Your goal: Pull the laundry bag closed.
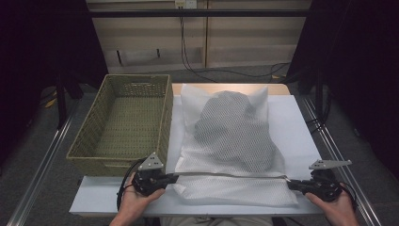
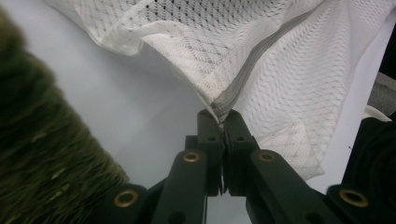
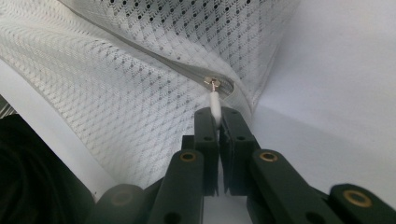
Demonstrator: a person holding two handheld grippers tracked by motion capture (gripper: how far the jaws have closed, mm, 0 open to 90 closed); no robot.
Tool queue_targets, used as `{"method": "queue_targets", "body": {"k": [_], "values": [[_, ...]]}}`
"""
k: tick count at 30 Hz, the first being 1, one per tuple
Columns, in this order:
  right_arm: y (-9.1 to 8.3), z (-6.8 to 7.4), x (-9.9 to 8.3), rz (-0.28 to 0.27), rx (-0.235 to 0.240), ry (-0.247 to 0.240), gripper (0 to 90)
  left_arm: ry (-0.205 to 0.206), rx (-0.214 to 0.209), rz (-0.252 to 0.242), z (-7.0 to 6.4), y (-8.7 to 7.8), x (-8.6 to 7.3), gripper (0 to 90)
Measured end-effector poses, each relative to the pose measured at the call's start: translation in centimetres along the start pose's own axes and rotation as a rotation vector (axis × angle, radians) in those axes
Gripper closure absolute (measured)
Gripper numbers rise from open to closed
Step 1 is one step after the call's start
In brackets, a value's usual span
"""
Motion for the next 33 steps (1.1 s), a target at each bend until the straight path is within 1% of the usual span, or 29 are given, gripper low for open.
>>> {"method": "queue_targets", "body": {"k": [1,3,5,6,7,8,9,10,11,12,13,15,16,17,18,19,20,23,25,26,27,28,29,30,31,33], "values": [[0.1,0.0,0.0,0.001,-0.004,0.010,86.8,-0.002,-0.005,0.008,0.0,0.2,-0.1,87.9],[0.4,0.0,0.1,0.013,-0.005,0.004,86.8,0.011,0.015,0.052,0.0,0.7,-0.3,87.9],[0.7,0.1,0.1,0.029,-0.010,-0.001,86.8,0.002,0.017,0.065,0.2,1.1,-0.5,87.9],[0.9,0.1,0.1,0.033,-0.016,-0.012,86.7,0.005,0.024,0.081,0.2,1.2,-0.5,87.9],[1.0,0.2,0.1,0.040,-0.022,-0.019,86.8,0.004,0.022,0.081,0.3,1.3,-0.6,87.9],[1.1,0.2,0.1,0.042,-0.024,-0.028,86.7,0.018,0.028,0.101,0.3,1.4,-0.6,87.9],[1.2,0.2,0.1,0.047,-0.030,-0.035,86.6,0.015,0.023,0.097,0.2,1.5,-0.7,87.8],[1.2,0.2,0.1,0.049,-0.033,-0.037,86.6,0.014,0.027,0.097,0.2,1.6,-0.7,87.9],[1.3,0.1,0.0,0.051,-0.038,-0.044,86.5,0.022,0.034,0.110,0.1,1.7,-0.8,87.8],[1.4,0.1,0.0,0.051,-0.041,-0.045,86.4,0.027,0.033,0.118,0.1,1.8,-0.8,87.8],[1.4,0.1,0.0,0.061,-0.044,-0.047,86.4,0.033,0.047,0.120,0.1,1.8,-0.8,87.8],[1.7,0.1,0.0,0.077,-0.047,-0.057,86.5,0.042,0.047,0.128,0.1,1.8,-0.9,87.6],[1.8,0.1,0.0,0.072,-0.043,-0.061,86.5,0.050,0.060,0.131,0.0,1.9,-0.9,87.4],[1.8,0.1,0.0,0.078,-0.050,-0.069,86.5,0.060,0.072,0.135,0.0,1.9,-1.0,86.9],[1.8,0.2,0.0,0.082,-0.055,-0.067,86.4,0.065,0.070,0.137,-0.1,1.9,-1.0,86.2],[1.8,0.2,0.0,0.077,-0.050,-0.075,86.3,0.066,0.072,0.137,-0.1,1.9,-1.1,85.8],[1.8,0.2,0.0,0.076,-0.050,-0.072,86.1,0.072,0.078,0.142,-0.1,1.9,-1.1,84.8],[1.8,0.2,0.0,0.072,-0.048,-0.072,83.8,0.074,0.090,0.144,-0.2,1.9,-1.1,77.5],[1.7,0.4,0.0,0.063,-0.045,-0.065,78.8,0.067,0.077,0.139,-0.2,1.8,-1.2,72.1],[1.5,0.3,0.1,0.059,-0.049,-0.069,78.2,0.067,0.082,0.141,-0.2,1.7,-1.2,69.3],[1.4,0.3,0.1,0.046,-0.046,-0.062,76.3,0.060,0.075,0.137,-0.3,1.7,-1.2,65.7],[1.3,0.3,0.2,0.035,-0.041,-0.063,73.8,0.066,0.072,0.137,-0.3,1.5,-1.1,64.1],[1.2,0.2,0.2,0.018,-0.039,-0.067,71.8,0.059,0.071,0.120,-0.4,1.4,-1.1,62.1],[1.1,0.3,0.2,0.017,-0.034,-0.049,69.4,0.059,0.070,0.106,-0.4,1.4,-1.0,58.6],[1.1,0.3,0.2,0.014,-0.031,-0.055,67.4,0.055,0.061,0.100,-0.5,1.2,-1.0,56.7],[0.9,0.3,0.2,0.002,-0.029,-0.054,62.4,0.052,0.065,0.087,-0.6,1.0,-0.9,50.7]]}}
Point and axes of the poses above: each handheld gripper's, and its own axes: y roughly forward along the jaws, x roughly out of its top, z roughly to its left, the point moved 2 cm from there along y, roughly forward along the jaws, and after that the axes turned 12 degrees about -z, right-handed, at the moved point
